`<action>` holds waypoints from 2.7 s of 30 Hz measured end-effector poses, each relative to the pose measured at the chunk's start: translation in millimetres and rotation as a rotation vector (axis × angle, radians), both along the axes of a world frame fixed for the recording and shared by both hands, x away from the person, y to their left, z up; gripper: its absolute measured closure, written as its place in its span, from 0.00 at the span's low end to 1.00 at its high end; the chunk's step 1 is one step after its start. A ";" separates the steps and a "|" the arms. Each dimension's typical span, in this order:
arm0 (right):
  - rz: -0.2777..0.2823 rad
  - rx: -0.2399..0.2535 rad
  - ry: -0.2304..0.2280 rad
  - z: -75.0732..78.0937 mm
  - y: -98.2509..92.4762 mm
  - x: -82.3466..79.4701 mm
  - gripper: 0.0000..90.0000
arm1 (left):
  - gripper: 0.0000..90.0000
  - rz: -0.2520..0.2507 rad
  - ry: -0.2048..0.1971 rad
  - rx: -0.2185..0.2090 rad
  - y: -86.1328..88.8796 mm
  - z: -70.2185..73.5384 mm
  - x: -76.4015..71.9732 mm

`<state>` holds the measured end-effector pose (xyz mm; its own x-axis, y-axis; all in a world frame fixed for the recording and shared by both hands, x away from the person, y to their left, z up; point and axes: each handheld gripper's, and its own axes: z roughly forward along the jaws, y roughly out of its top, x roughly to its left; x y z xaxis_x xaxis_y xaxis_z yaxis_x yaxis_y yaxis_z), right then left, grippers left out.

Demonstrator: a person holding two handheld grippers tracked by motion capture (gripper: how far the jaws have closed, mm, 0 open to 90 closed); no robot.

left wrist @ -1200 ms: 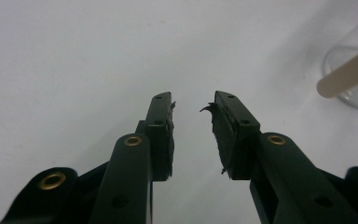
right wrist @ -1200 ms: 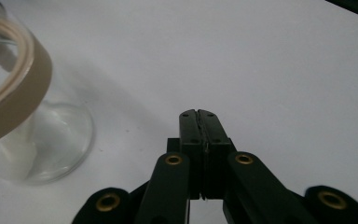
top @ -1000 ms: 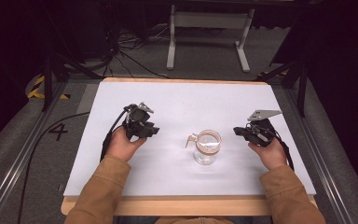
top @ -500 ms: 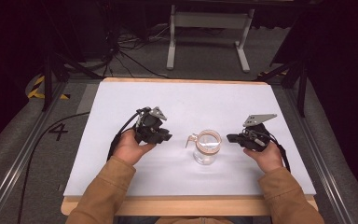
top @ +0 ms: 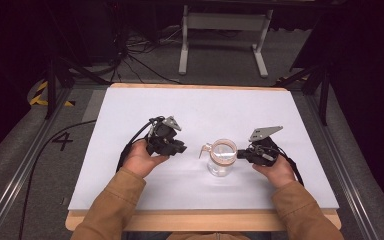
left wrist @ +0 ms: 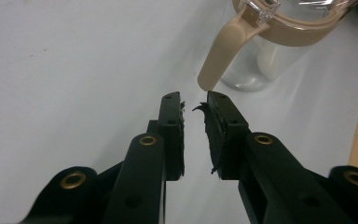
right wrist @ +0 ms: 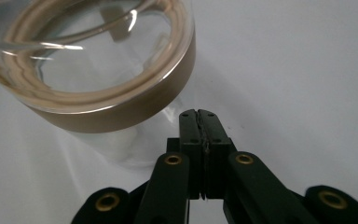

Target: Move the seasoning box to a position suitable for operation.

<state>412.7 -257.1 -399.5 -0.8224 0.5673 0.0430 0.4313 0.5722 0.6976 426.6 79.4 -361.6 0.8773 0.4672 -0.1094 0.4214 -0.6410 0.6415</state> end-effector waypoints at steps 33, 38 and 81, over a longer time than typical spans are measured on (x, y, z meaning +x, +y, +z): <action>0.090 -0.031 0.056 -9.2 17.4 -22.2 0.99 | 1.00 -0.107 0.032 0.085 -33.0 -20.0 4.6; 0.129 -0.039 0.063 -9.9 27.0 -29.5 0.99 | 1.00 -0.062 0.039 0.094 -31.5 -22.4 10.2; -0.015 -0.018 0.028 -6.6 -14.9 -55.8 0.99 | 1.00 -0.105 -0.106 0.003 -76.7 -46.4 41.0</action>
